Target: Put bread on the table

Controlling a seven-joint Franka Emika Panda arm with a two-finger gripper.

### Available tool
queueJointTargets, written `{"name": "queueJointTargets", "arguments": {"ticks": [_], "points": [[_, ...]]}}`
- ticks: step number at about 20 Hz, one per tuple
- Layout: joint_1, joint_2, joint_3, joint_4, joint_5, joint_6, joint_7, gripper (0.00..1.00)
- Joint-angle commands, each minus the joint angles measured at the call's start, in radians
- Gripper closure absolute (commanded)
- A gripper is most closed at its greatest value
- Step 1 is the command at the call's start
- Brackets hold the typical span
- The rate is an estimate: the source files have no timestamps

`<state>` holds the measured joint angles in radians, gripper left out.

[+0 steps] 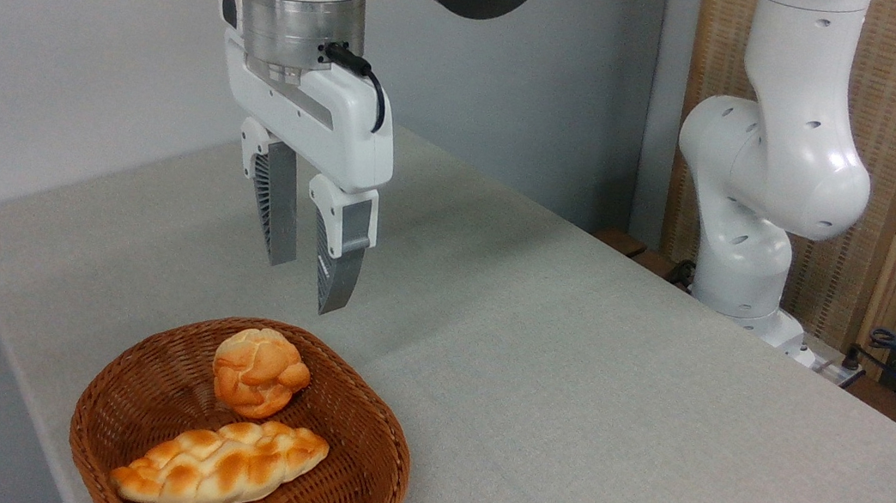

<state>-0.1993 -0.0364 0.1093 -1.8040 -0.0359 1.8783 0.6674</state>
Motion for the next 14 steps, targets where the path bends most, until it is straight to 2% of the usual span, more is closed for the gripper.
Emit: {"name": "queueJointTargets", "arguments": {"ticks": [1,9,14], "points": [[0.014,0.009,-0.008,0.056,0.002,0.01,0.013,0.0],[0.011,0.015,-0.011,0.063,-0.013,-0.008,0.011,0.0],[0.011,0.021,-0.013,0.066,-0.001,-0.007,0.012,0.0]]}}
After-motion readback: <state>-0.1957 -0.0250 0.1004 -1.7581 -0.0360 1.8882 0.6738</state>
